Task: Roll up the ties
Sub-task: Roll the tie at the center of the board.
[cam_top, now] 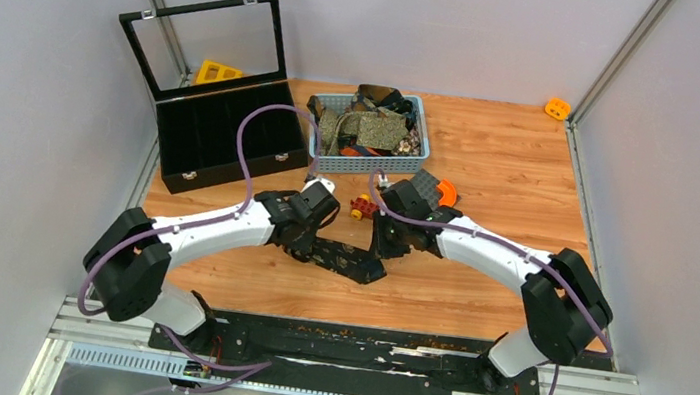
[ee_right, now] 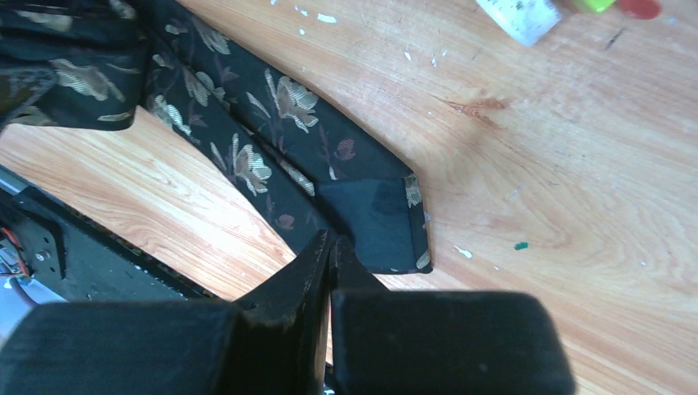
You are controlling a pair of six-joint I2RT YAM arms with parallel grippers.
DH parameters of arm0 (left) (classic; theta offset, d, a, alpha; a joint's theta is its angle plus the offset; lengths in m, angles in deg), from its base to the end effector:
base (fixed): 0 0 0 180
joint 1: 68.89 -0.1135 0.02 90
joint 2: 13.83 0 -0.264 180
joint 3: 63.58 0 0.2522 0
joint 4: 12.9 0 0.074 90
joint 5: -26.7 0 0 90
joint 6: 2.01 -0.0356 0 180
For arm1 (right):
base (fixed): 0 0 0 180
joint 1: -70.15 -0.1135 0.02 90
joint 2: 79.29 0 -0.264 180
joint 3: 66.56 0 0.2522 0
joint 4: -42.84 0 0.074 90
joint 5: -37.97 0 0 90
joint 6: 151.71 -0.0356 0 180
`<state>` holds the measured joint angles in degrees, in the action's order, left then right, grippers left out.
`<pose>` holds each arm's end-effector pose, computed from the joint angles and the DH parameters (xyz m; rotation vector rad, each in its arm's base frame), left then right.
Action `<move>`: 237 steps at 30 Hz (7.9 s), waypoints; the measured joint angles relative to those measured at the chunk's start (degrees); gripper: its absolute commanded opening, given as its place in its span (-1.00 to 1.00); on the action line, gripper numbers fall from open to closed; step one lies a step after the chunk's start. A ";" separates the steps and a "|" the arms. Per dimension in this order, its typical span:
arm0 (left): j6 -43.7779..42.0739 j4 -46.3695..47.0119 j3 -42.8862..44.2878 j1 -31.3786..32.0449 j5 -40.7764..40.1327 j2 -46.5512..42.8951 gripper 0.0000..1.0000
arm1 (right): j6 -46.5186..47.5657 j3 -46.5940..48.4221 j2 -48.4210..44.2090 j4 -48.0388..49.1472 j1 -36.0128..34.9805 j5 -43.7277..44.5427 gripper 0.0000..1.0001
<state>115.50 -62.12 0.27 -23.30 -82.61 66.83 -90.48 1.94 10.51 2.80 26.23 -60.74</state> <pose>0.1920 -0.1791 0.2027 0.3169 2.5916 0.0267 0.2170 0.2164 0.1901 -0.4182 2.7363 0.5888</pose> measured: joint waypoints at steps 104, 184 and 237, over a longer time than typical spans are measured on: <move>-8.33 9.68 2.45 -11.61 24.39 6.80 0.43 | -3.08 -9.92 -24.22 -4.74 7.67 1.57 -0.88; 11.04 -26.69 31.52 22.29 -26.49 35.45 -0.01 | -6.21 -10.80 -44.57 -9.20 7.74 20.94 -0.78; 9.73 -9.49 13.88 21.03 -6.84 1.70 -0.15 | -1.84 -6.71 -20.15 -2.89 7.74 2.34 -0.91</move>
<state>125.22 -71.61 14.15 -2.28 -89.45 68.53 -92.32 -4.77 -9.64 -0.09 33.96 -58.40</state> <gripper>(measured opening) 0.516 0.070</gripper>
